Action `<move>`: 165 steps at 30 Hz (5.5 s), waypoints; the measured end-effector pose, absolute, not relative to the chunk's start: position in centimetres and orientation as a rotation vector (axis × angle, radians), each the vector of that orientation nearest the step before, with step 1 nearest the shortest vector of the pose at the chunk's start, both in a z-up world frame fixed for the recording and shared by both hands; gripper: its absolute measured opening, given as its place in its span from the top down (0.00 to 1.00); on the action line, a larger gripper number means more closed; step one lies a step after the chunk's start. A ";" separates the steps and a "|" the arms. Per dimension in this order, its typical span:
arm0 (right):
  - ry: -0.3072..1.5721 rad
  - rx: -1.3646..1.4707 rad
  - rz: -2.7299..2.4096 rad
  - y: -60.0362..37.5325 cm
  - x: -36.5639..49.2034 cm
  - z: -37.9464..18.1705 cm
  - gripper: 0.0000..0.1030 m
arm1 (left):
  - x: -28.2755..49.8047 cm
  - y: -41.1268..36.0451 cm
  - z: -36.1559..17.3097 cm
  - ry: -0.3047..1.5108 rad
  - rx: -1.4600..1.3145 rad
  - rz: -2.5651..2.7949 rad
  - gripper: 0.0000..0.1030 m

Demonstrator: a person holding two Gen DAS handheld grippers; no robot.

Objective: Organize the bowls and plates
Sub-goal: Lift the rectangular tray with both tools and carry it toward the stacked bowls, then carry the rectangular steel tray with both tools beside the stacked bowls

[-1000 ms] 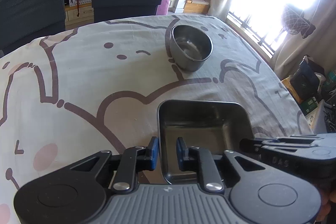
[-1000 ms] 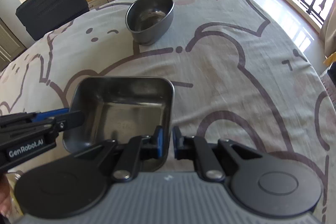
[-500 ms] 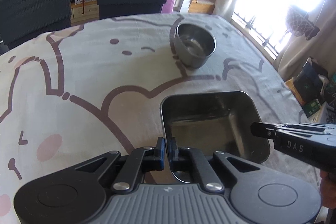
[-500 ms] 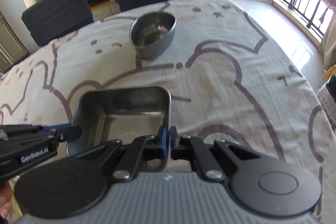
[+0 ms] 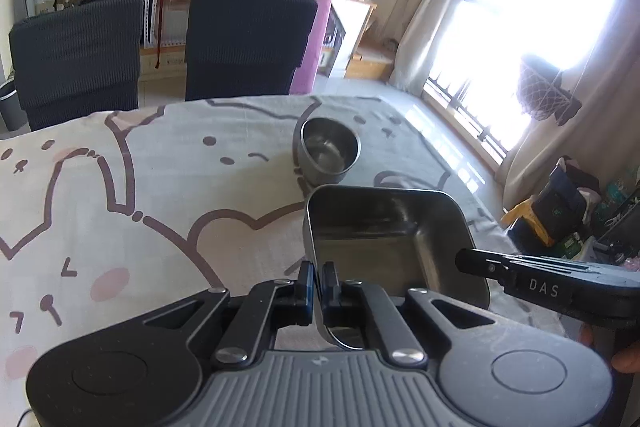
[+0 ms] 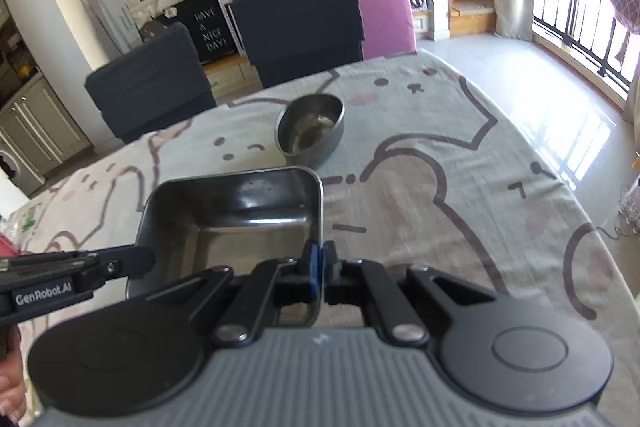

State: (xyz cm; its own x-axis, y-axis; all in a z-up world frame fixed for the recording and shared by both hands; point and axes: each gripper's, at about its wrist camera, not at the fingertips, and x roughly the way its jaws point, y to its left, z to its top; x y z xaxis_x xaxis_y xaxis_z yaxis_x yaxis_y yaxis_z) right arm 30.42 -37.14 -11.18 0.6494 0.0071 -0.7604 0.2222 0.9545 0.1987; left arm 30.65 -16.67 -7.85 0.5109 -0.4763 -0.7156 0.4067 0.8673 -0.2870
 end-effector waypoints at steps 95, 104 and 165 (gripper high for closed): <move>1.164 -0.154 -0.103 -32.4 24.5 -14.0 0.92 | 22.4 -19.8 -13.4 1.169 0.152 -0.527 0.90; 1.188 -0.163 -0.116 -32.7 25.2 -14.8 0.92 | 22.2 -20.0 -13.6 1.174 0.165 -0.533 0.89; 1.200 -0.072 -0.061 -34.2 24.3 -14.9 0.74 | 21.5 -19.9 -12.3 1.137 0.162 -0.592 0.65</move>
